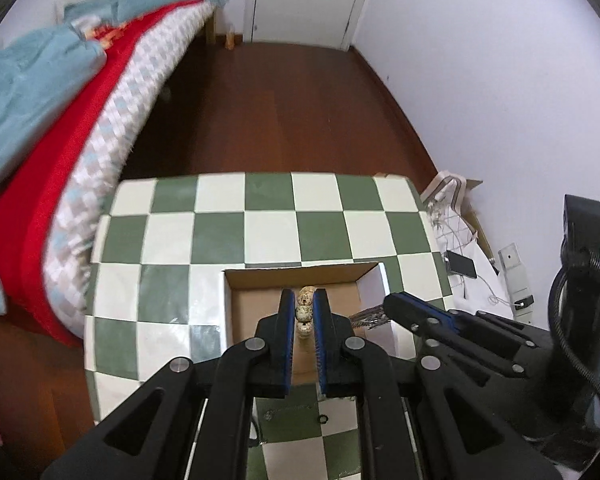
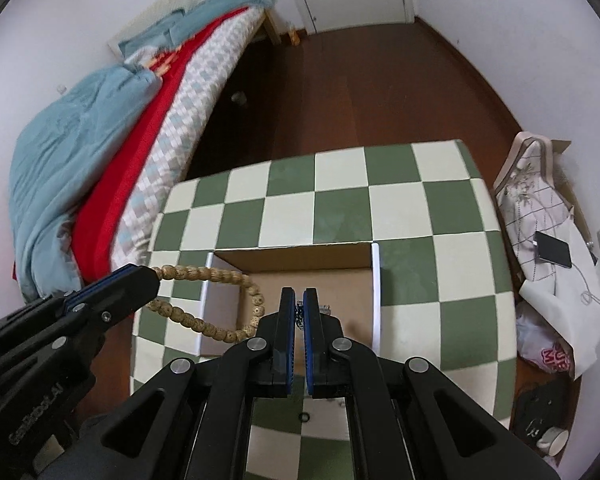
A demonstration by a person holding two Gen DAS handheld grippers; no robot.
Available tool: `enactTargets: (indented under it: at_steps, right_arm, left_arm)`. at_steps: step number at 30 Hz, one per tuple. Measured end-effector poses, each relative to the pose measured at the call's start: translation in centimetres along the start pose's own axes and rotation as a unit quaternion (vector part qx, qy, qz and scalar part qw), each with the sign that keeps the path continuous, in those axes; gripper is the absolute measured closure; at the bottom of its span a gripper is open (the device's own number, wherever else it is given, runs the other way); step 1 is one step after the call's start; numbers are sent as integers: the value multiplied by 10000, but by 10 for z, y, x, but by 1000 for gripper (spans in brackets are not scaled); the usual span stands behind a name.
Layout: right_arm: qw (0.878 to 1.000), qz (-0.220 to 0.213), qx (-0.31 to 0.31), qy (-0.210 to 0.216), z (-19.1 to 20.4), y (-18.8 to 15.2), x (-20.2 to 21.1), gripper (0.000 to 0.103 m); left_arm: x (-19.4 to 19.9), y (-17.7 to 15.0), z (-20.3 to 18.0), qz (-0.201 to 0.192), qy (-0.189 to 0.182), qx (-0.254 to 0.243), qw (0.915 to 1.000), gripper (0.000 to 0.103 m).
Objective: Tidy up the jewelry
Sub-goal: 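Carry both bracelets into the cardboard box and open both grippers, then lift both open grippers out of the box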
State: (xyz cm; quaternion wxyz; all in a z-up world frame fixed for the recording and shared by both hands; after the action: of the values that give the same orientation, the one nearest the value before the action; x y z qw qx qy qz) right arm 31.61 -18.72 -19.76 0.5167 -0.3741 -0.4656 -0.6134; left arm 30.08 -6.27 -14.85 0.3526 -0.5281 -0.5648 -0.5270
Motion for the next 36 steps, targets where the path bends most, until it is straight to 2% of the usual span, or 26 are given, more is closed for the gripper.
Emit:
enactTargets:
  at_steps: [3, 7, 14, 15, 17, 18, 19, 20, 23, 25, 30, 36]
  right_arm:
    - [9998, 191, 32, -81, -3, 8, -21, 99]
    - [9994, 317, 62, -152, -5, 16, -37, 99]
    - [9976, 572, -50, -392, -11, 28, -47, 98]
    - [9972, 570, -48, -491, -12, 27, -46, 96]
    - [9961, 546, -45, -685, -15, 25, -42, 79]
    - [9952, 548, -42, -812, -16, 23, -40, 62]
    - [9941, 539, -35, -939, -17, 20, -39, 47]
    - [9935, 532, -28, -1008, -18, 18, -37, 42]
    - [9900, 564, -12, -1294, -21, 7, -38, 24]
    - [9881, 629, -11, -1405, -21, -4, -42, 6]
    - [9867, 631, -13, -1499, -17, -26, -46, 0]
    - [9865, 417, -91, -1581, -13, -44, -32, 0]
  left_arm:
    - [-24, 9, 7, 266, -46, 56, 9996, 97]
    - [-42, 17, 13, 431, 13, 52, 9991, 96]
    - [-52, 21, 37, 506, 624, 131, 9967, 91]
    - [-51, 20, 41, 477, 752, 161, 9959, 87]
    - [-46, 17, 50, 373, 944, 241, 9945, 66]
    - [-45, 17, 55, 333, 1041, 286, 9936, 38]
    - [-42, 14, 59, 258, 1163, 335, 9923, 15]
    - [-40, 13, 63, 199, 1242, 369, 9914, 9]
    - [-37, 2, 72, 182, 1515, 436, 9873, 4]
    - [-37, -4, 72, 160, 1612, 404, 9860, 0]
    - [-31, -21, 68, -9, 1755, 347, 9839, 0]
    - [-12, -41, 66, -171, 1775, 392, 9832, 0]
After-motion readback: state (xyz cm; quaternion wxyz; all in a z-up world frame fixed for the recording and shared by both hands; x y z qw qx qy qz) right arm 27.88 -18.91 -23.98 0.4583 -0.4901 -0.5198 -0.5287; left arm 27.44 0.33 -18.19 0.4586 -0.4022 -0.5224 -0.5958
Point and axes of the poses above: each gripper's, at about its wrist camera, not at the fingertips, and x roughly against the way its jaws point, z to its left, y to its top, the point moved 6 cm from there along -x, roughly the way its jaws point, and after that the axes turned 12 degrees about z, right-handed, at the moved point
